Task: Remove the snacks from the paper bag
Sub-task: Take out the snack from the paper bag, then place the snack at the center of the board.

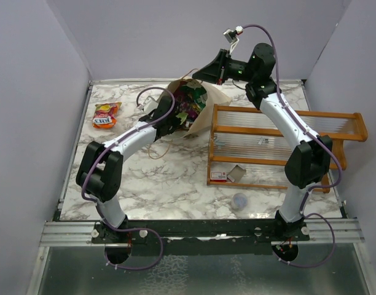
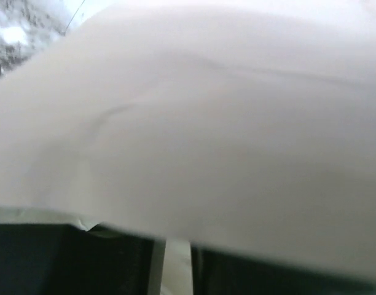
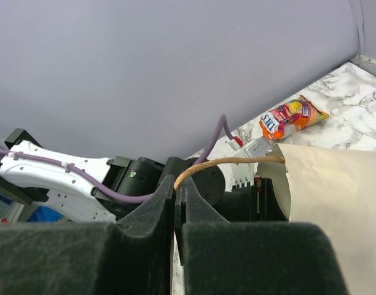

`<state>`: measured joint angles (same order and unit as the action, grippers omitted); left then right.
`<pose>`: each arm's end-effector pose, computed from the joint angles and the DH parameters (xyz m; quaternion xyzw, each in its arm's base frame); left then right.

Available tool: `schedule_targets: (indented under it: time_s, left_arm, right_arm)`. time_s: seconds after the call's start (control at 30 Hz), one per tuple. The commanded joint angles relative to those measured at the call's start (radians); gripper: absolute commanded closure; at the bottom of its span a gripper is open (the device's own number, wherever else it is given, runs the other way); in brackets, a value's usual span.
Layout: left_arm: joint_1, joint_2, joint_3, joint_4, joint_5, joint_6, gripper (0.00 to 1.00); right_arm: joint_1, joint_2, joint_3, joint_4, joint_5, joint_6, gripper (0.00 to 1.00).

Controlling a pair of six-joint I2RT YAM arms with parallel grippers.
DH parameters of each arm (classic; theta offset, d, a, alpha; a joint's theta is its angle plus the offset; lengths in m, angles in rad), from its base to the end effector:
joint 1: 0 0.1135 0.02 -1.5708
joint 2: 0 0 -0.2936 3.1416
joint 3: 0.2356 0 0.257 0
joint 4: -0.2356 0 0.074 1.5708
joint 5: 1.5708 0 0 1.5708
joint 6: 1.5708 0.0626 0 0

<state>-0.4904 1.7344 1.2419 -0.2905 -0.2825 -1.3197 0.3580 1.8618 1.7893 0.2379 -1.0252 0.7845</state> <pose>0.3712 -0.1784 0.2433 -0.4178 0.8150 -0.2185 0.3369 0.4148 0.2123 0.4540 -0.2466 0.6297 0.6262 0.3881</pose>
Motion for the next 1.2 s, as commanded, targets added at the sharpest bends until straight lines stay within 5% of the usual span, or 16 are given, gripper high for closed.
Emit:
schedule_targets:
  time_s: [0.0, 0.13, 0.3, 0.7, 0.9, 1.17]
  left_arm:
    - [0.025, 0.002, 0.042, 0.017, -0.029, 0.008, 0.86]
    - [0.032, -0.056, 0.029, 0.018, -0.018, 0.030, 0.99]
    - [0.033, -0.189, -0.028, 0.014, 0.039, 0.114, 1.00]
    - [0.061, -0.713, -0.241, 0.138, 0.289, 0.659, 1.00]
    - [0.060, -0.913, -0.273, 0.022, -0.011, 0.946, 1.00]
    - [0.061, -0.959, -0.317, 0.001, -0.666, 0.978, 1.00]
  right_arm:
    - [-0.005, -0.058, 0.009, 0.025, 0.005, 0.000, 0.99]
    - [-0.006, -0.059, 0.005, 0.024, 0.005, -0.001, 0.99]
    - [-0.006, -0.062, 0.006, 0.011, 0.005, -0.016, 0.99]
    - [-0.006, -0.059, -0.007, 0.016, 0.009, -0.023, 0.99]
    - [-0.005, -0.060, -0.015, 0.025, 0.005, -0.020, 0.99]
    - [-0.005, -0.059, -0.018, 0.016, 0.010, -0.027, 0.99]
